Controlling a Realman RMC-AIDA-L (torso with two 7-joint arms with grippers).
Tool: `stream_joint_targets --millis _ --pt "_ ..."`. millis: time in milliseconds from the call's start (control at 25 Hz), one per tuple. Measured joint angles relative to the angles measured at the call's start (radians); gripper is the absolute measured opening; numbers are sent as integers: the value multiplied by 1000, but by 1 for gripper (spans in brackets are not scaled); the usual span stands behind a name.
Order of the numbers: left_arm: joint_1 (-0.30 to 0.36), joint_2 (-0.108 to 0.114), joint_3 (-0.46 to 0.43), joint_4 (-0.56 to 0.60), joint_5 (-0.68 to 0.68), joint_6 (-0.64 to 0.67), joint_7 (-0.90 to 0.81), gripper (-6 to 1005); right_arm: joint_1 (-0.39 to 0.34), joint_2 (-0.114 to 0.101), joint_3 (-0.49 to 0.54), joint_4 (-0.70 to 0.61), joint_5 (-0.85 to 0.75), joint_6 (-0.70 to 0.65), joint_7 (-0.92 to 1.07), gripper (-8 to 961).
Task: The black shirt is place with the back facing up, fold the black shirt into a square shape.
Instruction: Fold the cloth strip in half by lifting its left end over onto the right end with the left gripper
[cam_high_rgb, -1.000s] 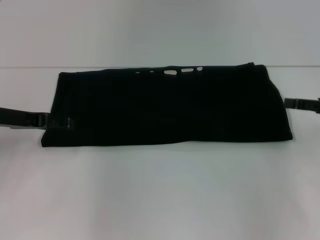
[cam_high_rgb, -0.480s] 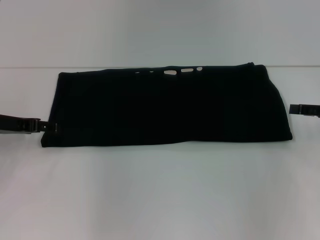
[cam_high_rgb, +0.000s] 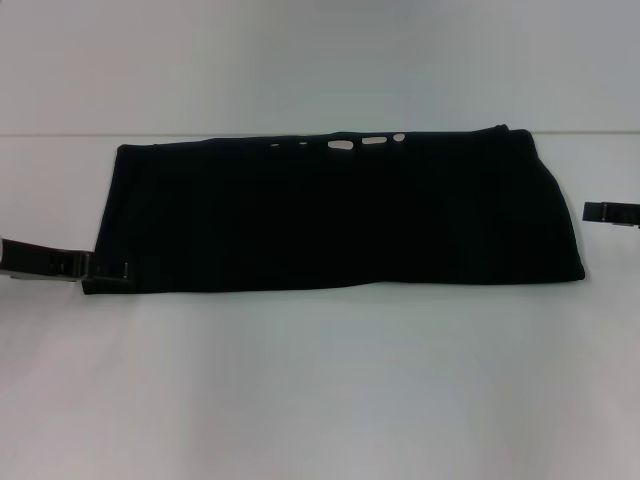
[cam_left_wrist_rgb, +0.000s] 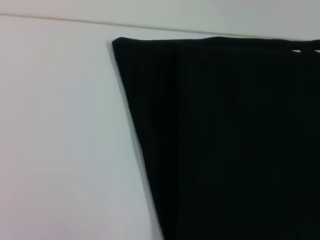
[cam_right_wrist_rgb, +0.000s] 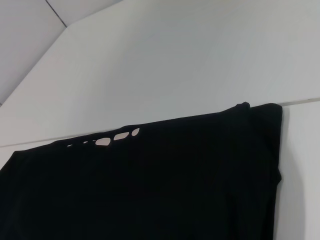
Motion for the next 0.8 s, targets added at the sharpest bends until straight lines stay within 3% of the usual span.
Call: stream_joint_targets --millis 800 --pt "1 -5 50 -1 0 -8 0 920 -5 1 3 3 0 11 0 653"
